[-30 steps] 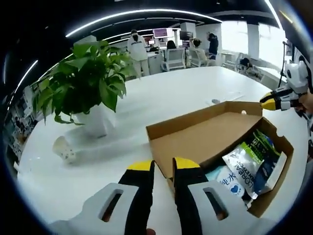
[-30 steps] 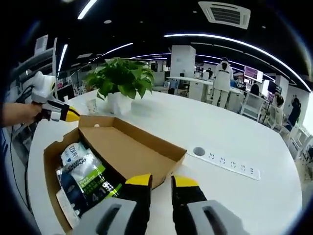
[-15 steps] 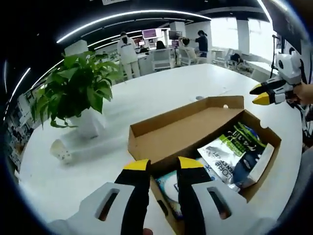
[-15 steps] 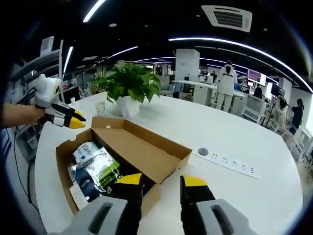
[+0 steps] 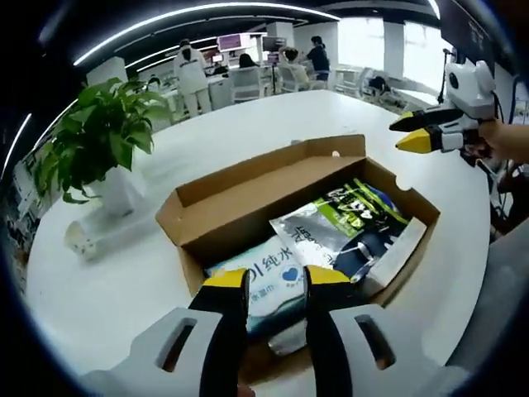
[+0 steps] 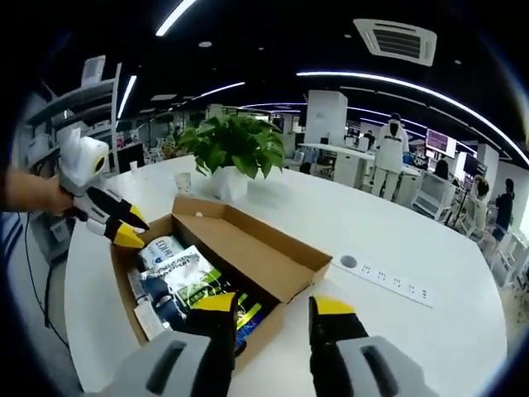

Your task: Operate the shoe box by opening the lid, removing the specified soft item, and placing it in the target area until the item is outside and the box remains undamaged.

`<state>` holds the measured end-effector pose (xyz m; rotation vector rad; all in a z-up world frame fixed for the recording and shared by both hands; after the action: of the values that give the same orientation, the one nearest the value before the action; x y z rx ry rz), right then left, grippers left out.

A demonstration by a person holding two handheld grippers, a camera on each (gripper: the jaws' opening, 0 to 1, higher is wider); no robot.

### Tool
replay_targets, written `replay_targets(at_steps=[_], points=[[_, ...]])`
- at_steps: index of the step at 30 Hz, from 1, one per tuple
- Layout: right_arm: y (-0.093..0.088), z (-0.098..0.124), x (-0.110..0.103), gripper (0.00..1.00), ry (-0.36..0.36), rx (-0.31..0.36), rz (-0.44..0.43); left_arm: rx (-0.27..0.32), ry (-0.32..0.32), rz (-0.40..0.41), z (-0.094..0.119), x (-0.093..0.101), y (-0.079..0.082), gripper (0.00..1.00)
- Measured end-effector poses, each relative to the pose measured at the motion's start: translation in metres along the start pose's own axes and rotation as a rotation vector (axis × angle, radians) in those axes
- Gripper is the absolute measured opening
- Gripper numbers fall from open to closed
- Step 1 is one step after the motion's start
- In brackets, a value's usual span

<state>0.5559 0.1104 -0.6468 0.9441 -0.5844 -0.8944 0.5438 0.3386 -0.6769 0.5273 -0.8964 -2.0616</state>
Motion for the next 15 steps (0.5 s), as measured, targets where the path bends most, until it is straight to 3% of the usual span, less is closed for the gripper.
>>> replay_targets(at_steps=[6,15], points=[[-0.001,0.006,-0.008,0.32,0.012,0.016,0.019,-0.056,-0.059,0.061,-0.001,0.022,-0.014,0.26],[-0.003,0.012,-0.014,0.33,0.023,0.028,0.049,-0.096,-0.090,0.106,-0.004,0.037,-0.023,0.26]])
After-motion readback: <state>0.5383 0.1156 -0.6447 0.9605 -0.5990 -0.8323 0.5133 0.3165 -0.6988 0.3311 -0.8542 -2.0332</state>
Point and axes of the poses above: the point that each gripper's makers call its tool centre point, and the gripper's own axes: z roughly backward along the fingers, x roughly to its right, y roughly out of its top, the point moved 1 cm from there along z, roughly backward along the fingers
